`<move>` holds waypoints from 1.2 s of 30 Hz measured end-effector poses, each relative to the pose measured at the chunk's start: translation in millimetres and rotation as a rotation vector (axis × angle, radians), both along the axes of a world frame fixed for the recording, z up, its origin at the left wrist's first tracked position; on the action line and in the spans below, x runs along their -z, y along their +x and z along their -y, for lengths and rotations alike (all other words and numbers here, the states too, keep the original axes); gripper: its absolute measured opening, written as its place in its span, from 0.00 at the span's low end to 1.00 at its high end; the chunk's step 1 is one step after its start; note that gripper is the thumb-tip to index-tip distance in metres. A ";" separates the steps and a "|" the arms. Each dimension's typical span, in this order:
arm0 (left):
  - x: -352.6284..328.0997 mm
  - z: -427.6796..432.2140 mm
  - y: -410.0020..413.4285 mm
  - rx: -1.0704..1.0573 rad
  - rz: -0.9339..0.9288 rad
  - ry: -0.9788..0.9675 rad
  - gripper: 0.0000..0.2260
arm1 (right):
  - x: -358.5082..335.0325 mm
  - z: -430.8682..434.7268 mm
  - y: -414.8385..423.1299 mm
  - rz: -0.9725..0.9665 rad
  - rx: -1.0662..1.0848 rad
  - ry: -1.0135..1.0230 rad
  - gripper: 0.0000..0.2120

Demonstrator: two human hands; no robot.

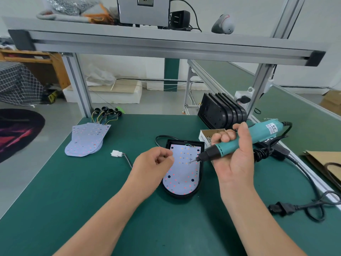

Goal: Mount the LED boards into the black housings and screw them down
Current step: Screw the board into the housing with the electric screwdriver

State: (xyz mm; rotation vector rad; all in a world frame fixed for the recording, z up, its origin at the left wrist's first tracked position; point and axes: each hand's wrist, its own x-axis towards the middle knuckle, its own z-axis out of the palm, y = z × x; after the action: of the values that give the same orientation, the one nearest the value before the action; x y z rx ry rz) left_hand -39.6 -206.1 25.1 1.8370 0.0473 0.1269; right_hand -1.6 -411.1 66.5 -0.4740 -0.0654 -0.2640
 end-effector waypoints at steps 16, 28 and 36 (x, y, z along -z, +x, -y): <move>-4.7 15.0 -21.5 0.188 0.136 0.113 0.04 | -1.8 -5.7 -3.8 0.021 0.003 -0.032 0.07; -6.8 16.0 -24.8 0.162 0.162 0.269 0.06 | -4.8 -5.2 -7.6 0.096 -0.020 -0.185 0.06; -13.9 18.4 -30.2 0.133 0.210 0.551 0.07 | -5.9 -8.3 -13.7 0.248 -0.057 -0.403 0.06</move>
State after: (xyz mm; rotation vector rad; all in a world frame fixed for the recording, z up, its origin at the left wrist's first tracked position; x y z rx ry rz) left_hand -69.9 -224.5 38.9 2.3571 -0.2818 0.2581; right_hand -15.3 -402.8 72.4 -0.8368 -0.3789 -0.2535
